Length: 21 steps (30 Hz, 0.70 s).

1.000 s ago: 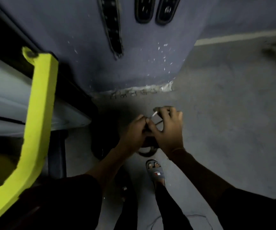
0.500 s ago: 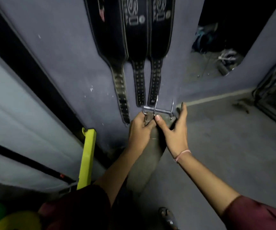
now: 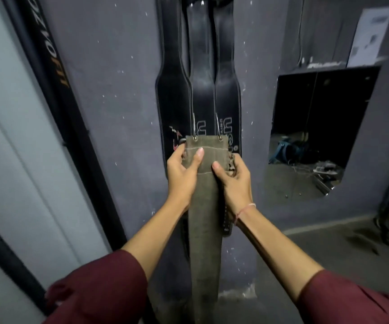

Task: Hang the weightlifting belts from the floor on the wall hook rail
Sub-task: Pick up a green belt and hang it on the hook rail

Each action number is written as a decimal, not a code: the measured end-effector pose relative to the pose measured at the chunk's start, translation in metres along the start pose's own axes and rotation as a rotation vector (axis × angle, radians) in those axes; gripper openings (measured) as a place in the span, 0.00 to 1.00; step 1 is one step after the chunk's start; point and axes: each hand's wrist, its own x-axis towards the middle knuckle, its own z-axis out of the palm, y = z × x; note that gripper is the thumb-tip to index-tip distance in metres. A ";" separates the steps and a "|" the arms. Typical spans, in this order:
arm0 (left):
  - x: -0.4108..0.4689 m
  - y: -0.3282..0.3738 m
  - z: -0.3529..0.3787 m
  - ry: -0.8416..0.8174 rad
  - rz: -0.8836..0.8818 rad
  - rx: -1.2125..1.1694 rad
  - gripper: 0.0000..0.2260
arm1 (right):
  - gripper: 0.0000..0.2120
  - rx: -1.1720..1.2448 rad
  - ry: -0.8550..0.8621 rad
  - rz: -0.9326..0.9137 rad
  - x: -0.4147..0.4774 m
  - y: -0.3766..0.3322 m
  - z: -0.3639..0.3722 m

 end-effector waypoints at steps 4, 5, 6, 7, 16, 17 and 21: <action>0.040 0.040 0.012 0.106 0.144 -0.019 0.08 | 0.17 0.005 -0.066 -0.049 0.030 -0.023 0.007; 0.047 0.049 0.014 0.120 0.162 -0.034 0.09 | 0.16 -0.008 -0.090 -0.043 0.031 -0.019 0.005; 0.054 0.057 0.016 0.129 0.174 -0.049 0.09 | 0.14 -0.032 -0.115 -0.030 0.029 -0.010 0.001; 0.061 0.063 0.017 0.134 0.184 -0.062 0.09 | 0.13 -0.051 -0.137 -0.004 0.022 0.003 -0.005; 0.081 0.070 0.030 0.088 0.229 -0.069 0.07 | 0.08 0.003 -0.139 -0.040 0.053 -0.029 0.003; 0.082 0.071 0.032 0.086 0.235 -0.068 0.08 | 0.09 0.030 -0.151 -0.065 0.059 -0.037 0.004; 0.096 0.082 0.030 0.097 0.244 -0.079 0.15 | 0.13 -0.038 -0.209 0.098 0.019 0.024 -0.027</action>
